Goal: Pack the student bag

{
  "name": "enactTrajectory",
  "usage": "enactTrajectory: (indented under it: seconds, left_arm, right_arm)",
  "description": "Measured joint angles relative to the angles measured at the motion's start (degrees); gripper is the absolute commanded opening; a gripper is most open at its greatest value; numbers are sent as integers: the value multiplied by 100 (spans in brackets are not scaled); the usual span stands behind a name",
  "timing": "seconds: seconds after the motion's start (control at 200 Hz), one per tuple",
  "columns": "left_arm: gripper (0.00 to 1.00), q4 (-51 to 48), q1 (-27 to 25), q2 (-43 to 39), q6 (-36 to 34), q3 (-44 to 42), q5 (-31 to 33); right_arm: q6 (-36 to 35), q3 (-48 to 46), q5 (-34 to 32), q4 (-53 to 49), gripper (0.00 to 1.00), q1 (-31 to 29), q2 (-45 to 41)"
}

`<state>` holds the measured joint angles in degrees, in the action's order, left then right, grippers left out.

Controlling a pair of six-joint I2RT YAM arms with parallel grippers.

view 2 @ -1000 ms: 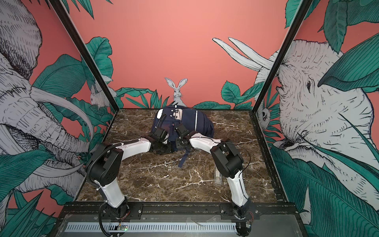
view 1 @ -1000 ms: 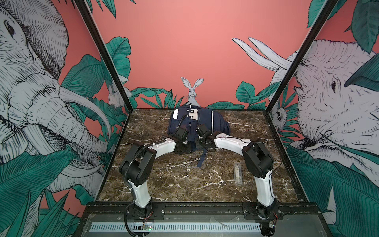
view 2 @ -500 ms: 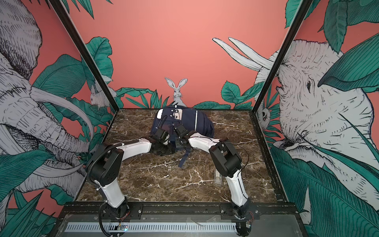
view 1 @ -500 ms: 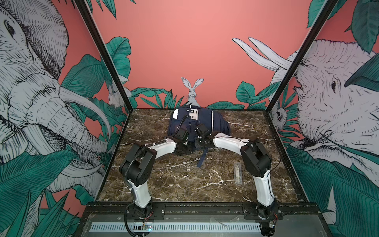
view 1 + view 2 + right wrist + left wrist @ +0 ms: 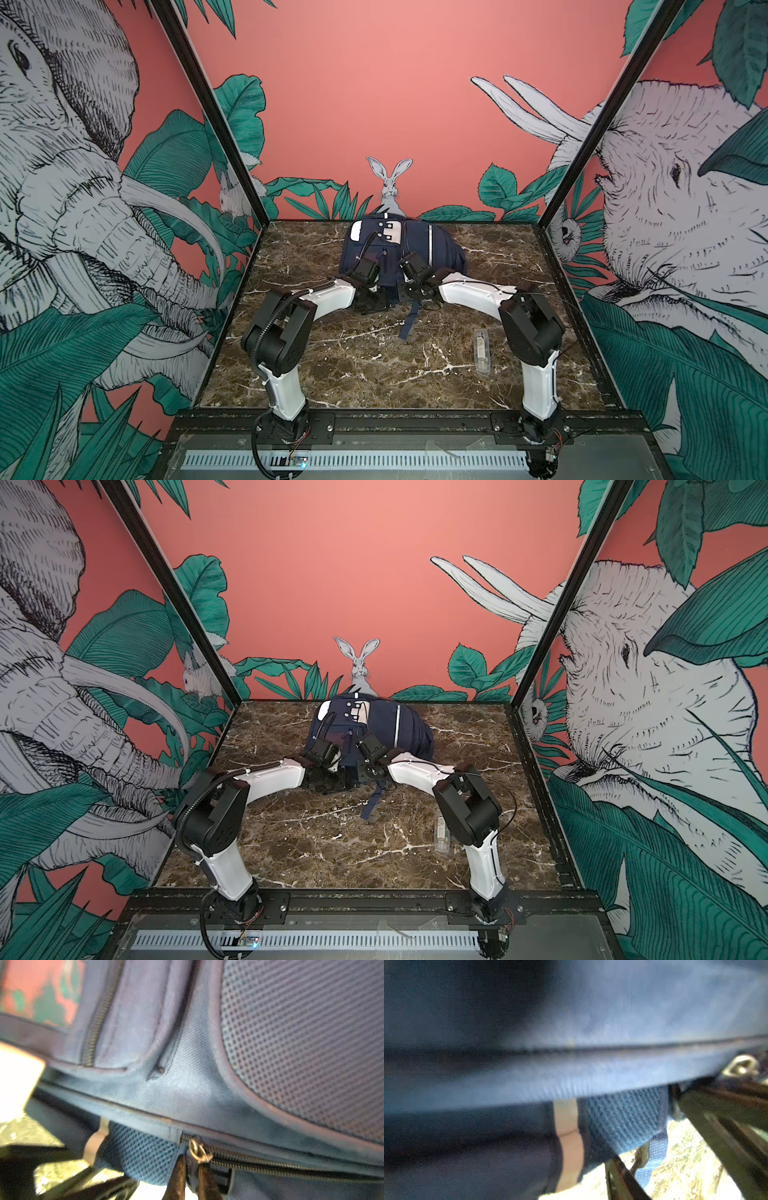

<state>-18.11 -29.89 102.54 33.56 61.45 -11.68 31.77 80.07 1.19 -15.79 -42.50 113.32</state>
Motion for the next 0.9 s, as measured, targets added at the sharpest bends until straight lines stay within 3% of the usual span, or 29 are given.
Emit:
enactTrajectory:
  seconds: [0.45,0.9]
  left_arm:
    - [52,-229,131,-520,-39,334,2]
    - [50,-313,337,240,289,826,-317]
  right_arm:
    - [304,-789,929,787,0,55,-361]
    - [870,-1674,1687,2015,0,155,-529]
